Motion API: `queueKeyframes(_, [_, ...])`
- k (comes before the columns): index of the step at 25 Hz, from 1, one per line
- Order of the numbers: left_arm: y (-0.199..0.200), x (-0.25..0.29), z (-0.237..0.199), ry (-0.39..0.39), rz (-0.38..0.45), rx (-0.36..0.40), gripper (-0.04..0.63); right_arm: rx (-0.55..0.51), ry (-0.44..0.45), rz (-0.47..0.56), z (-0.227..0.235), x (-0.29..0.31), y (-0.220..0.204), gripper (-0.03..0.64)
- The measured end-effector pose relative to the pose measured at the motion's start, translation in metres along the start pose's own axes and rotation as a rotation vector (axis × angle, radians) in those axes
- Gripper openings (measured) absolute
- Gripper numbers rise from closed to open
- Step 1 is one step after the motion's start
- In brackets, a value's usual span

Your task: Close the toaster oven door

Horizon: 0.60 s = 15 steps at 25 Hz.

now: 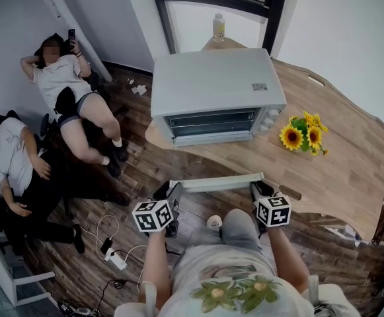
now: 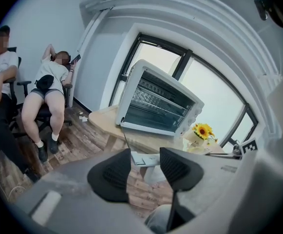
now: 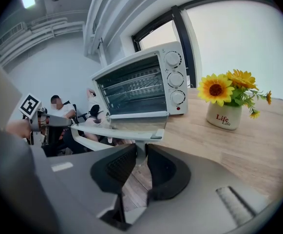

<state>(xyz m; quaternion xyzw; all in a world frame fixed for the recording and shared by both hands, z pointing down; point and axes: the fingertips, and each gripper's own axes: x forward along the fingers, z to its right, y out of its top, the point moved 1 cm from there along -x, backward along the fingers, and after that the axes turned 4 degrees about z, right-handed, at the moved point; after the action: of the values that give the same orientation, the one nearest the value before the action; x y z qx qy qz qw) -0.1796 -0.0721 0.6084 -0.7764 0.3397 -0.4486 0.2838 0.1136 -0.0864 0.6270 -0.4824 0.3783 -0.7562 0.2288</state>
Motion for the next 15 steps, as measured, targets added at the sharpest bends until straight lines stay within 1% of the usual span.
queueKeyframes(7, [0.010,-0.011,-0.001,0.018,0.049,0.005,0.198,0.003,0.006,0.021,-0.001,-0.003,0.007,0.075])
queueKeyframes(11, [0.009,-0.018,-0.002,0.025,0.055,0.003,0.198,0.005,0.006,0.033,-0.003,-0.006,0.013,0.075])
queueKeyframes(15, [0.005,-0.021,-0.001,0.026,0.040,0.007,0.198,0.010,0.010,0.051,-0.005,-0.009,0.022,0.075])
